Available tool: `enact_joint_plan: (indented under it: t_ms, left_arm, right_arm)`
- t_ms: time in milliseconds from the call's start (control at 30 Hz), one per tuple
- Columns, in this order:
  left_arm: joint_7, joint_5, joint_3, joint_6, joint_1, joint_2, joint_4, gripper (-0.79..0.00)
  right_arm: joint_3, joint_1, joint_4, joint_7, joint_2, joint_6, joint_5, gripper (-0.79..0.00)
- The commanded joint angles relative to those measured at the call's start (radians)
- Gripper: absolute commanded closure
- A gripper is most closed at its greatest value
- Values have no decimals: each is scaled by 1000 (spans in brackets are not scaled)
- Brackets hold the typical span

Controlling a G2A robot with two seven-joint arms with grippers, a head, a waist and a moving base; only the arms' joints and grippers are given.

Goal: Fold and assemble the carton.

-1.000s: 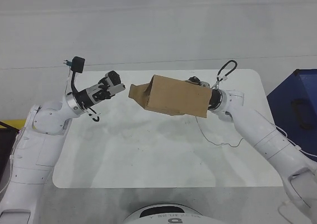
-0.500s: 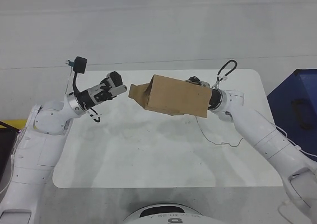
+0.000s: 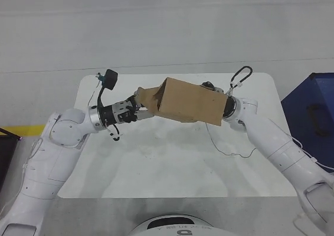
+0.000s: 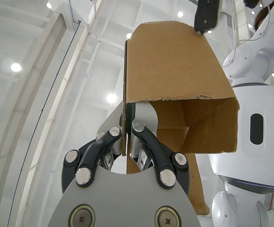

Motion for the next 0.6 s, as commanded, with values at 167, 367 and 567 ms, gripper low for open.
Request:
enact_joint_plan:
  t_ms: [167,367,567]
  left_arm:
    - [24,-93,-96,-46,53,16,22,-785]
    - [-44,-155,-76,-29,41,19,11,-785]
    - [-42,-110,17,10,-27,4,44,-785]
  right_arm:
    - [67,-71,-44,42,30,-42,-46,0]
    - [71,-103,-100,37,55,-37,-64,0]
    - [16,-70,-106,29,52,-29,-83,0]
